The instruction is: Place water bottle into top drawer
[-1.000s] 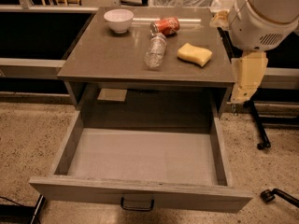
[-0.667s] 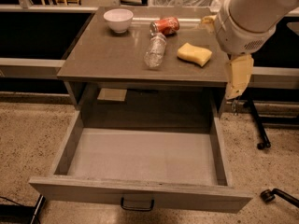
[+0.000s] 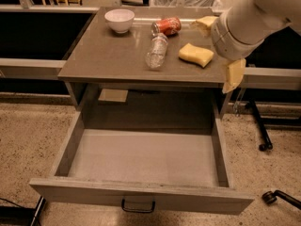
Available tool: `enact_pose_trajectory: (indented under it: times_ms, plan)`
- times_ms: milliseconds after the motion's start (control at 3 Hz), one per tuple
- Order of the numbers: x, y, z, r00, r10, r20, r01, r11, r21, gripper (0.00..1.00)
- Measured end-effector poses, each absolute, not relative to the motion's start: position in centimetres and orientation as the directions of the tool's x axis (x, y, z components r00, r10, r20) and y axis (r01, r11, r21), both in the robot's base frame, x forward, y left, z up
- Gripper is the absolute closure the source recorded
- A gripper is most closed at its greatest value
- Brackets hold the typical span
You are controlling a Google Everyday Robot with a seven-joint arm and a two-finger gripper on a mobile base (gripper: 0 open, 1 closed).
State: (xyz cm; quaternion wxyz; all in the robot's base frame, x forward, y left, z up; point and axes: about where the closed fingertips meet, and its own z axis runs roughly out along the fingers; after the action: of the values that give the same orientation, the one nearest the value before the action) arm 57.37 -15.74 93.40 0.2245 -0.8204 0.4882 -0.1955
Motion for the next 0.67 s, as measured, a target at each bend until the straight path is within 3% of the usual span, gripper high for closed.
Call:
enact_pose_trajectory:
  times_ms: [667]
  plan:
    - [62.7, -13.9, 90.9, 0.642, -0.724, 0.251, -0.615, -0.682, -0.395, 0.0]
